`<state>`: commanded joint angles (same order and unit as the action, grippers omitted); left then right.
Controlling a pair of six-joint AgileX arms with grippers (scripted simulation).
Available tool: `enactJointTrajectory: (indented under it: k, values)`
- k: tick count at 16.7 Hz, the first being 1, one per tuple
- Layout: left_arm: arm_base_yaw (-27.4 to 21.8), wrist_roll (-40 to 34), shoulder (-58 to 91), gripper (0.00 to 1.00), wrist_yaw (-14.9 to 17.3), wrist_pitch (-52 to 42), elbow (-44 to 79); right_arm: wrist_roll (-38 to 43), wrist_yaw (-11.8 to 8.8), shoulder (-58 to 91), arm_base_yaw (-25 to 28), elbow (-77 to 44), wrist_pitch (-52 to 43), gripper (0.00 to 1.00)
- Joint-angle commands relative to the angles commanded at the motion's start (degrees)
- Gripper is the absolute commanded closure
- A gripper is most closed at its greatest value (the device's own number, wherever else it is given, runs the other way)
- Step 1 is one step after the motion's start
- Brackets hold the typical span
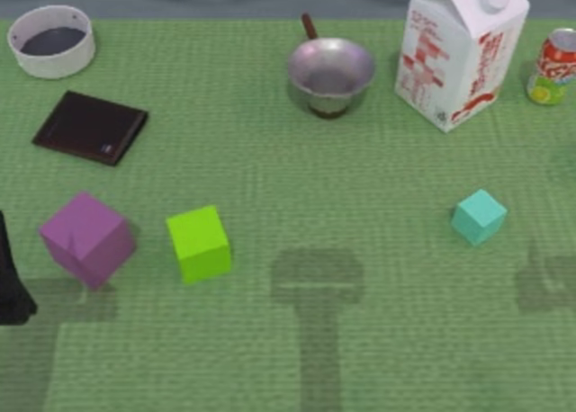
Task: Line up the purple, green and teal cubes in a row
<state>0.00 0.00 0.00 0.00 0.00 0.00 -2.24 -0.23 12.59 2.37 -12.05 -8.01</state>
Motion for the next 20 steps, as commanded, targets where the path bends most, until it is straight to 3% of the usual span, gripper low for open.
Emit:
enactJointTrajectory:
  k: [13,20]
  values:
    - [0.00,0.00,0.00,0.00,0.00,0.00,0.00,-11.13,0.46,75.99,9.85,-56.52,-39.63,0.00]
    - [0.00,0.00,0.00,0.00,0.00,0.00,0.00,-15.22,0.42,103.28,13.65,-78.92,-54.18,0.00]
